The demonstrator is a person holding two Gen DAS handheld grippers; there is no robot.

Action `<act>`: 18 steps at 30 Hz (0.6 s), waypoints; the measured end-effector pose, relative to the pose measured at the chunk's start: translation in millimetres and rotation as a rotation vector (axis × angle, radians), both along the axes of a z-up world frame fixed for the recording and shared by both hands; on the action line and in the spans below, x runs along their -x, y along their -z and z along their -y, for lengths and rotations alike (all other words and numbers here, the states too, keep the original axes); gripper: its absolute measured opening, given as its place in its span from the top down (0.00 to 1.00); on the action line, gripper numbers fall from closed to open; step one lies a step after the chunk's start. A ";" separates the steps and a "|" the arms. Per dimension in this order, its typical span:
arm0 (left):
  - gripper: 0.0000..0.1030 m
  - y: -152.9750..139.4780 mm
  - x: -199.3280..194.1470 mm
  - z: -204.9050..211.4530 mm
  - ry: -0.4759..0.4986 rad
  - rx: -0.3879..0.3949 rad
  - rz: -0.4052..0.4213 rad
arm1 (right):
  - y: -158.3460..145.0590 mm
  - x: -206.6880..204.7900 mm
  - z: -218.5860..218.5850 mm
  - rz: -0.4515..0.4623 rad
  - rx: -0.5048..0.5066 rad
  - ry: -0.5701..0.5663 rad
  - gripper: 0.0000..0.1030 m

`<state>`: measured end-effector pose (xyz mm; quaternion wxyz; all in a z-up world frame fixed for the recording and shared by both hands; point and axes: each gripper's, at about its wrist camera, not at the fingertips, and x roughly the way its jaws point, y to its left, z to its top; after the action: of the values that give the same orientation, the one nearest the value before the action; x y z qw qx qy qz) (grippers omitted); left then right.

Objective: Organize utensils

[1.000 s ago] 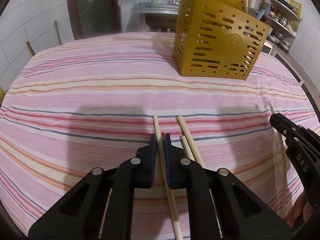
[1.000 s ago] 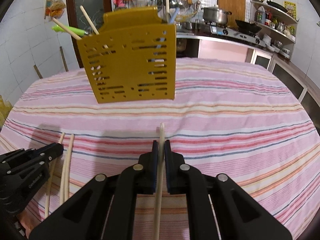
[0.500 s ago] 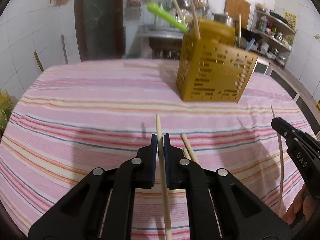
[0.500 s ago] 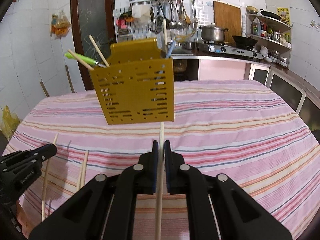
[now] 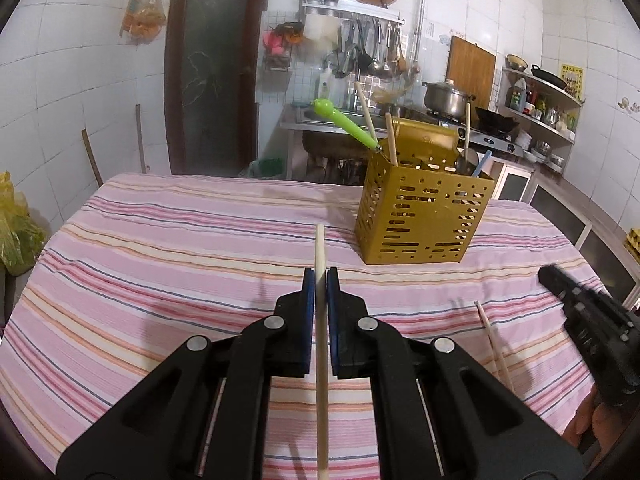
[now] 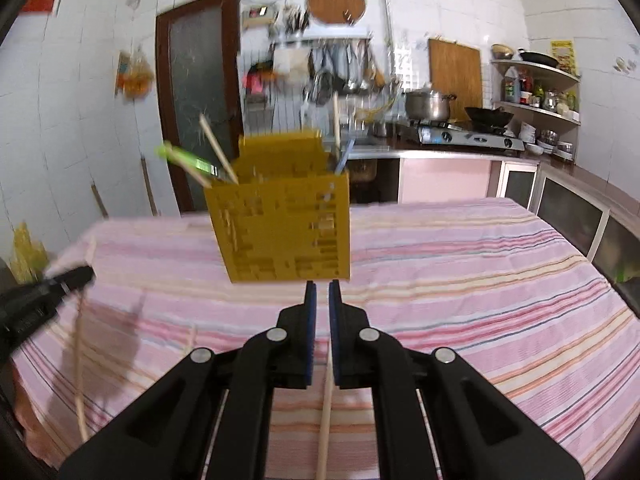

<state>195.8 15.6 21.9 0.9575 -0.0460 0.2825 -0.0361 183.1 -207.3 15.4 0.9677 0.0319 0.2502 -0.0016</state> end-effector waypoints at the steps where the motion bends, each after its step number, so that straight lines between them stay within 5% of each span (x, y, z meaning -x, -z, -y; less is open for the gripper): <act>1: 0.95 0.5 -1.7 0.8 0.002 -0.002 -0.007 | 7.5 -6.1 0.4 -0.033 0.001 -0.007 0.94; 7: 0.95 17.5 -16.6 0.9 0.004 0.004 -0.082 | 42.5 -35.5 -3.5 -0.209 0.060 0.014 0.88; 10: 0.95 22.9 -21.2 0.8 0.001 -0.002 -0.098 | 48.6 -47.0 -0.2 -0.263 0.054 0.029 0.51; 18: 0.95 35.6 -30.5 0.8 -0.001 -0.003 -0.138 | 63.4 -62.0 2.0 -0.363 0.056 0.029 0.67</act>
<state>226.3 14.8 -13.7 0.9359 -0.0472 0.3477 -0.0317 245.1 -209.3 -48.0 0.9070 0.0078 0.4201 -0.0282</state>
